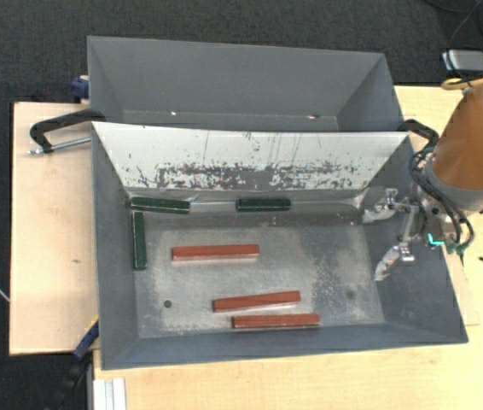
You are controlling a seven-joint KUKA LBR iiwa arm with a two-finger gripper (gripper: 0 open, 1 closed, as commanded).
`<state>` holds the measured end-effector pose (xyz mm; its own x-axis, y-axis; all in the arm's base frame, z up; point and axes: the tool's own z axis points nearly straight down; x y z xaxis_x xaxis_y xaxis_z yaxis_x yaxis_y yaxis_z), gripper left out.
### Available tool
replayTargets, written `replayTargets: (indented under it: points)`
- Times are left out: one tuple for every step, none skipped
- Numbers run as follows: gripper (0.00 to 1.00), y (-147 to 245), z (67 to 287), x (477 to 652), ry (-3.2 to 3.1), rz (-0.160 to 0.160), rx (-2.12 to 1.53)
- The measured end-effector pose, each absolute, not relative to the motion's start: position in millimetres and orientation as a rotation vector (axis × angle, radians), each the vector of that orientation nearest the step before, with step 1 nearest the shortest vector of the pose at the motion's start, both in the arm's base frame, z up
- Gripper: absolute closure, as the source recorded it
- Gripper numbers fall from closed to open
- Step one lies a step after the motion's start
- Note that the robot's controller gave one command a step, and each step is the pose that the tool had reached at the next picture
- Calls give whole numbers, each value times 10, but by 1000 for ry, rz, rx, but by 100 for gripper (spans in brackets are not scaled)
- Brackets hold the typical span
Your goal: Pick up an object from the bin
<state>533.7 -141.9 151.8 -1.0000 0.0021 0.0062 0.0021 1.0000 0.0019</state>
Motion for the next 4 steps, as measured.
replayTargets:
  points:
    - [0, -1414, 1558, 5358, -3143, -1, 0]
    - [0, -928, 1284, 5413, -3144, 2, 53]
    - [0, -722, 871, 5245, -3143, -8, 123]
    - [0, -578, 823, 5355, -3144, 1, 58]
